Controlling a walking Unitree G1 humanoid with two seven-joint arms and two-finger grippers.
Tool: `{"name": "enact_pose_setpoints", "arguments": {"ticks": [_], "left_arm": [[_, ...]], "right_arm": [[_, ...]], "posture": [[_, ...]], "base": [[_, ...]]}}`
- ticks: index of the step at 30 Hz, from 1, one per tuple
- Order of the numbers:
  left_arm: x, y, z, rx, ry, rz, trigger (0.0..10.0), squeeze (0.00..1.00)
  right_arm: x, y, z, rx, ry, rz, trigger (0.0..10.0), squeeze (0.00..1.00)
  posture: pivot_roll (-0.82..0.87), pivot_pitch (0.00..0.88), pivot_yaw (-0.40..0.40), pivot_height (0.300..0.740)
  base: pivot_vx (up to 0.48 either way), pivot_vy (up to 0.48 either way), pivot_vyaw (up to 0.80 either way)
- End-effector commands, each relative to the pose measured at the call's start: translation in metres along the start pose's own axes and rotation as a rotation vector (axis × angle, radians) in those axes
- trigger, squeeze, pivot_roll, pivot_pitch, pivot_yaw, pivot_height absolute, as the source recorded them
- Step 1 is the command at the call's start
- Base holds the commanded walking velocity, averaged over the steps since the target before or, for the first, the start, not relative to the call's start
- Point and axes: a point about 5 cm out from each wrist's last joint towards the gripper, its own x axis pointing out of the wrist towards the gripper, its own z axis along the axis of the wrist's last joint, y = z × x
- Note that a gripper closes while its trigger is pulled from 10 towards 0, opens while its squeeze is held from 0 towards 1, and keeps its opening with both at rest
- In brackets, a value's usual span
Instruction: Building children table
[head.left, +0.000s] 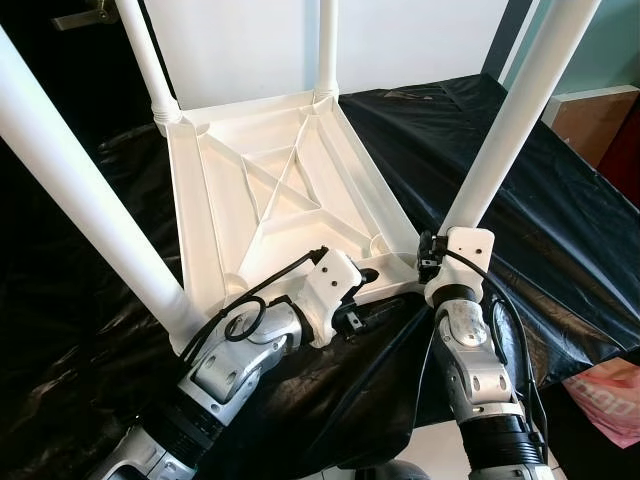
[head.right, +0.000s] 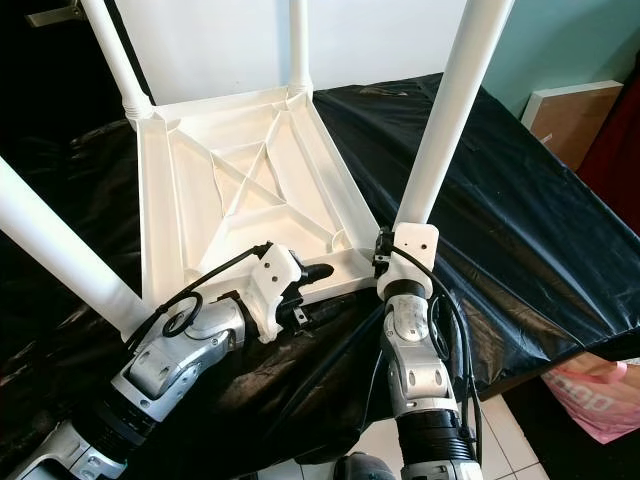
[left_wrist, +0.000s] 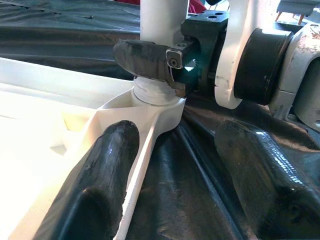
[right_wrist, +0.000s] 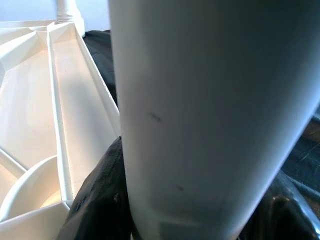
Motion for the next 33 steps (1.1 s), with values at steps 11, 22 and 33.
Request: {"name": "enact_pose_setpoints", "arguments": {"ticks": [11, 22, 33], "left_arm": [[-0.001, -0.007, 0.001, 0.003, 0.004, -0.147, 10.0, 0.0], [-0.001, -0.007, 0.0, 0.002, 0.004, -0.148, 10.0, 0.0], [-0.002, -0.008, 0.0, -0.001, 0.01, -0.161, 10.0, 0.0]], "right_arm": [[-0.005, -0.006, -0.012, -0.024, 0.061, -0.048, 10.0, 0.64], [-0.006, -0.013, -0.006, -0.013, 0.008, 0.018, 10.0, 1.0], [-0.003, -0.04, -0.001, -0.078, -0.014, 0.516, 10.0, 0.0]], "posture": [[-0.03, 0.107, -0.018, 0.74], [-0.03, 0.111, -0.014, 0.74], [-0.04, 0.122, -0.002, 0.74]], "base": [[0.0, 0.0, 0.0], [0.0, 0.0, 0.0], [0.0, 0.0, 0.0]]}}
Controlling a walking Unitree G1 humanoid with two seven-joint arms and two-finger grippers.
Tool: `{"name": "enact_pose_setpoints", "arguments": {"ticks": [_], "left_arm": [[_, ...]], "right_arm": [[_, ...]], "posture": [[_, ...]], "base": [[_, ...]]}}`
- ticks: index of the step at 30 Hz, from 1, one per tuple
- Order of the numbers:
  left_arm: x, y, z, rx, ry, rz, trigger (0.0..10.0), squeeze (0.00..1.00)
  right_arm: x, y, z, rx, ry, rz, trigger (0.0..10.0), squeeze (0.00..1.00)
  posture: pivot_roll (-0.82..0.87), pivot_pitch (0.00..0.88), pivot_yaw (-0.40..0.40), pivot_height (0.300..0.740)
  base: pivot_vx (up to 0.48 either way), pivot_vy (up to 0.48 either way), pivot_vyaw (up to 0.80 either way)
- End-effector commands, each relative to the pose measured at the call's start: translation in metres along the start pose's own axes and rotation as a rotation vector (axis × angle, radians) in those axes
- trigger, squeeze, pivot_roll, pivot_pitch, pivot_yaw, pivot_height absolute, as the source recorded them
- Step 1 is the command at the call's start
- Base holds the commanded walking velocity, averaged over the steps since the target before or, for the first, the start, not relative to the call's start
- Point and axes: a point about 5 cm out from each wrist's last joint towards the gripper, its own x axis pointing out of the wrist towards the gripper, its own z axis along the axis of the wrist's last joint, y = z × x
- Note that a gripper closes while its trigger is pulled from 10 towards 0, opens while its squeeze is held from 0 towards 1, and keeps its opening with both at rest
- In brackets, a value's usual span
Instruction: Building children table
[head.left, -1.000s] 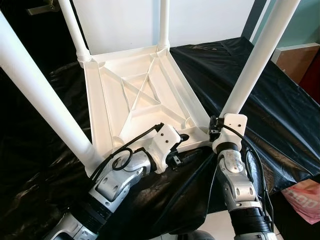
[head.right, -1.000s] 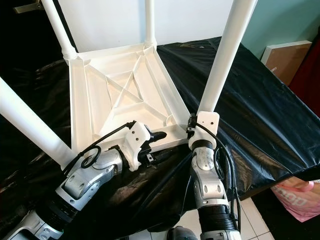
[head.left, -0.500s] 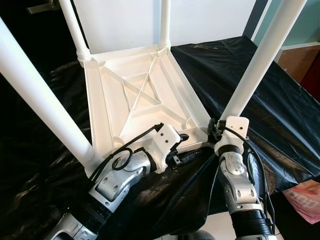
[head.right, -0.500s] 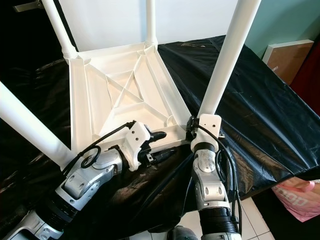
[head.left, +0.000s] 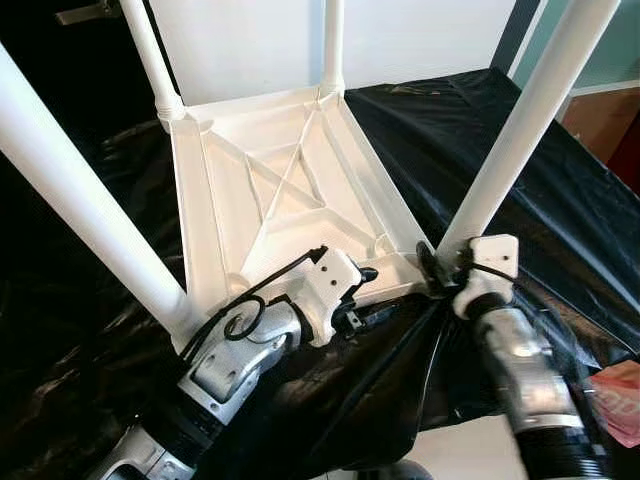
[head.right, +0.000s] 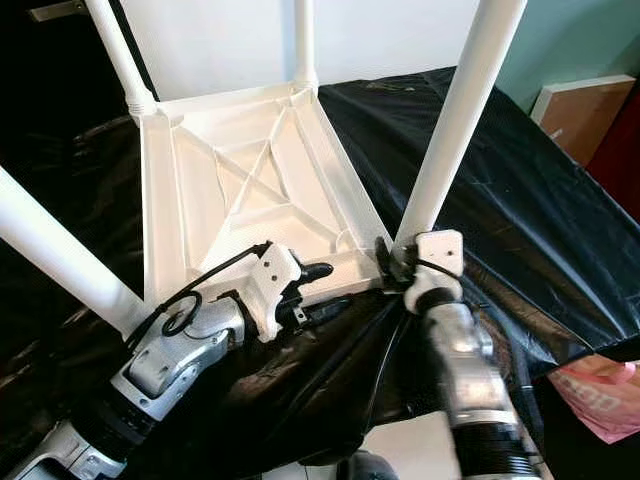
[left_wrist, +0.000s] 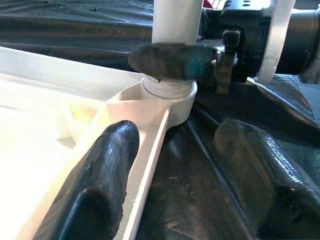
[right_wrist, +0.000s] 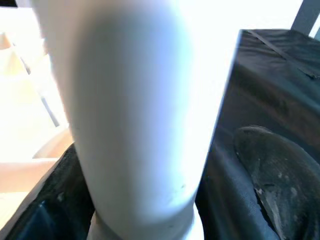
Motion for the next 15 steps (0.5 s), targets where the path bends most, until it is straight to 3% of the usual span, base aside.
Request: {"name": "enact_pose_setpoints", "arguments": {"ticks": [1, 9, 14, 15], "left_arm": [[-0.001, -0.008, 0.0, -0.002, 0.007, -0.162, 10.0, 0.0], [-0.001, -0.009, 0.001, -0.003, 0.005, -0.167, 10.0, 0.0], [-0.001, -0.009, 0.001, -0.004, 0.003, -0.166, 10.0, 0.0], [0.0, -0.009, 0.001, -0.005, 0.003, -0.166, 10.0, 0.0]], "right_arm": [[-0.001, 0.001, -0.002, -0.011, 0.011, 0.117, 10.0, 0.0], [0.011, -0.001, 0.005, -0.04, 0.016, 0.292, 10.0, 0.0], [0.016, -0.001, 0.004, -0.057, 0.025, 0.334, 10.0, 0.0], [0.018, -0.002, 0.003, -0.061, 0.029, 0.359, 4.0, 0.0]], "posture": [[-0.04, 0.122, -0.002, 0.74], [-0.04, 0.119, -0.008, 0.74], [-0.04, 0.117, -0.012, 0.74], [-0.03, 0.114, -0.015, 0.74]], "base": [[0.0, 0.0, 0.0], [0.0, 0.0, 0.0], [0.0, 0.0, 0.0], [0.0, 0.0, 0.0]]}}
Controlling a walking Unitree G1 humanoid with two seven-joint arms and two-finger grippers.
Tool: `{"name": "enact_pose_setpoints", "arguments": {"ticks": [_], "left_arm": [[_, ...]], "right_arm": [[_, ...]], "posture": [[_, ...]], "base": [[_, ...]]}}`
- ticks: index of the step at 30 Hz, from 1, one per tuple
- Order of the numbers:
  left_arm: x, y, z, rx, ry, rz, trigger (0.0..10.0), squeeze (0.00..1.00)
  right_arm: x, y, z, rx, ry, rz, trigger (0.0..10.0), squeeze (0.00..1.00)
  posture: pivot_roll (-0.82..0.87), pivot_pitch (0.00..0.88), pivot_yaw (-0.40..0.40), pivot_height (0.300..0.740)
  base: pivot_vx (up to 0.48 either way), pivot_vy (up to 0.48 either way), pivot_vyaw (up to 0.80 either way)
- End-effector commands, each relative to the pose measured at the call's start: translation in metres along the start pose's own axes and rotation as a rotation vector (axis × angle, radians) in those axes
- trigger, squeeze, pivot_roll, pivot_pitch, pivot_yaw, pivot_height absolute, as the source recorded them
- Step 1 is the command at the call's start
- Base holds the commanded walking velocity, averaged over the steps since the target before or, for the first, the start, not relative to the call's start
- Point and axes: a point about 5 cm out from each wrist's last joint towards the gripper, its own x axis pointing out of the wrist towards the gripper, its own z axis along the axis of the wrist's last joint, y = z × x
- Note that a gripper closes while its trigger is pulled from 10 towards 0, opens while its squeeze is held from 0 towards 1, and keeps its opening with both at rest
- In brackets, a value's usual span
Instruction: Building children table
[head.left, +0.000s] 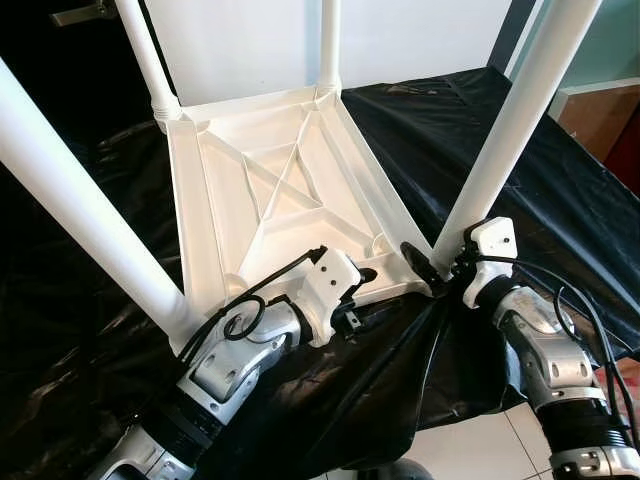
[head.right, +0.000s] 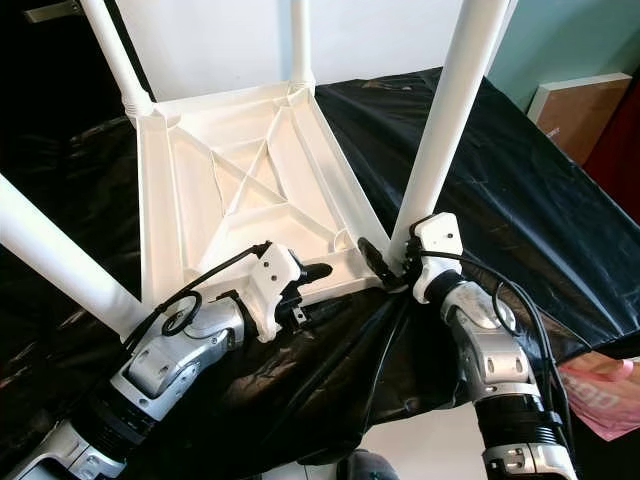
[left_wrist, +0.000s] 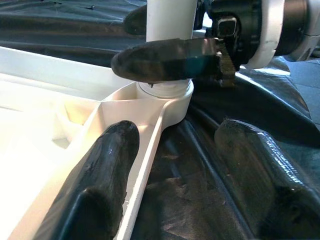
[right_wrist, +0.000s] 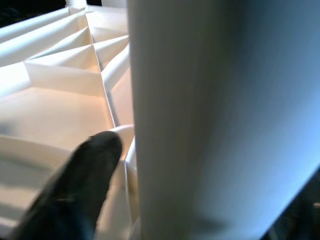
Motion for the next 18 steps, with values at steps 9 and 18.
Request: {"name": "enact_pose_setpoints", "arguments": {"ticks": [9, 18], "left_arm": [[-0.004, -0.008, 0.001, 0.002, -0.001, -0.153, 10.0, 0.0], [-0.003, -0.011, 0.0, 0.002, -0.001, -0.151, 10.0, 0.0]], "right_arm": [[0.003, 0.004, -0.014, 0.011, 0.038, 0.102, 0.0, 0.0], [-0.002, 0.001, -0.018, 0.038, 0.046, 0.05, 10.0, 0.0]], "posture": [[-0.01, 0.102, -0.037, 0.74], [-0.01, 0.096, -0.042, 0.74]], "base": [[0.0, 0.0, 0.0], [0.0, 0.0, 0.0]]}}
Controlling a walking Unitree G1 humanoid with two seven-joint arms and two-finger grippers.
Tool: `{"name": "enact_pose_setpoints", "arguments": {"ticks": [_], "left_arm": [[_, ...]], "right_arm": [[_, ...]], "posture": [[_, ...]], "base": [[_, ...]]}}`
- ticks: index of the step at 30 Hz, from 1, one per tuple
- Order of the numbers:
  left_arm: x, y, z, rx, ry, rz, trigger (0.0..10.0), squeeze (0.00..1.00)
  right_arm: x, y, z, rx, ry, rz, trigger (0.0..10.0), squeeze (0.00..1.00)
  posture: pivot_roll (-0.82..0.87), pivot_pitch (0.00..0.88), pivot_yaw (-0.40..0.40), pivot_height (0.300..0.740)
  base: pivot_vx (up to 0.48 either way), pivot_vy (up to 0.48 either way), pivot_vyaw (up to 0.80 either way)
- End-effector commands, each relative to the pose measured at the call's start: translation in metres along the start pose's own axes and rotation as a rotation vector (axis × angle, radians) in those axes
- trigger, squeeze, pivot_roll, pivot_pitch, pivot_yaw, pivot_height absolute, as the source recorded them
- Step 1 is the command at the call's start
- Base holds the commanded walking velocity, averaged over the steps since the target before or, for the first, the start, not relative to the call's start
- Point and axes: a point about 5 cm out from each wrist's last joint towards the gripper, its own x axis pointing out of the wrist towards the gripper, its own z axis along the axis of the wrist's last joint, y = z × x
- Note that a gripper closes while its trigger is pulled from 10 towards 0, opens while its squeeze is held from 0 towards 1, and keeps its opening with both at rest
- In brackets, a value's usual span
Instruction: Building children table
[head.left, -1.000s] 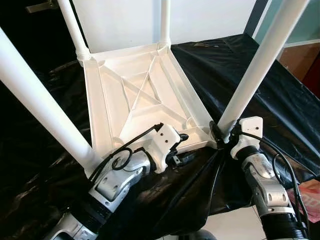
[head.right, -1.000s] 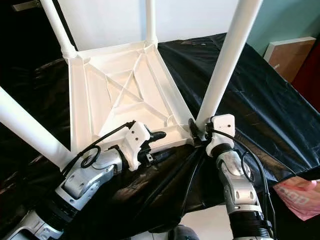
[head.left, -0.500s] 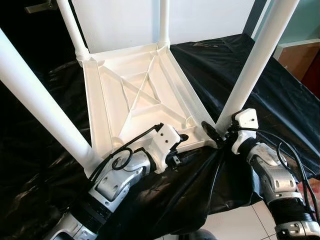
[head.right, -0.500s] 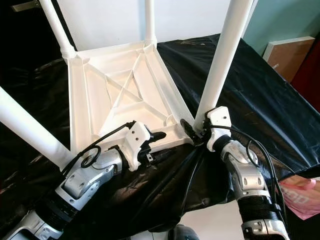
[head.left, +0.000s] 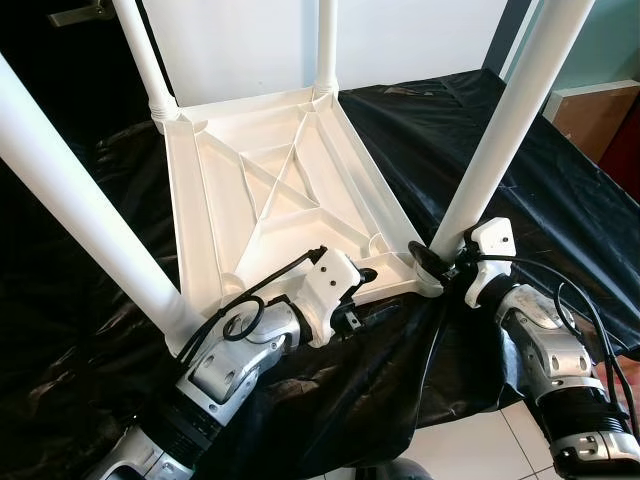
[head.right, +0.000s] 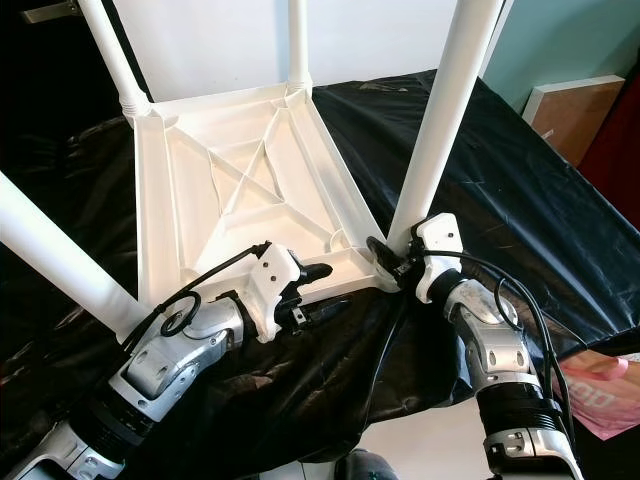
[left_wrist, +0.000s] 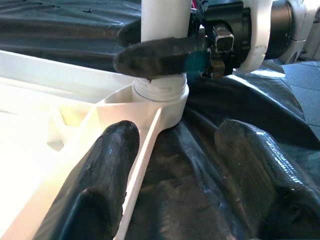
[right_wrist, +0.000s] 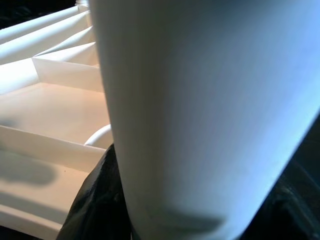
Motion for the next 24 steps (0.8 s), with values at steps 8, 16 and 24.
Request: {"name": "enact_pose_setpoints", "arguments": {"ticks": [8, 16, 24], "left_arm": [[0.0, -0.009, 0.001, 0.006, -0.003, -0.149, 10.0, 0.0], [-0.001, -0.01, 0.001, 0.005, -0.001, -0.148, 10.0, 0.0], [-0.002, -0.012, -0.001, -0.004, 0.0, -0.142, 10.0, 0.0]], "right_arm": [[-0.004, 0.014, -0.015, 0.024, 0.068, -0.184, 10.0, 0.0], [-0.009, 0.022, -0.018, 0.057, 0.066, -0.285, 10.0, 0.0], [-0.016, 0.031, -0.02, 0.084, 0.083, -0.548, 10.0, 0.0]], "posture": [[-0.02, 0.097, -0.046, 0.74], [-0.02, 0.106, -0.049, 0.74], [-0.01, 0.124, -0.05, 0.74]], "base": [[0.0, 0.0, 0.0], [0.0, 0.0, 0.0], [0.0, 0.0, 0.0]]}}
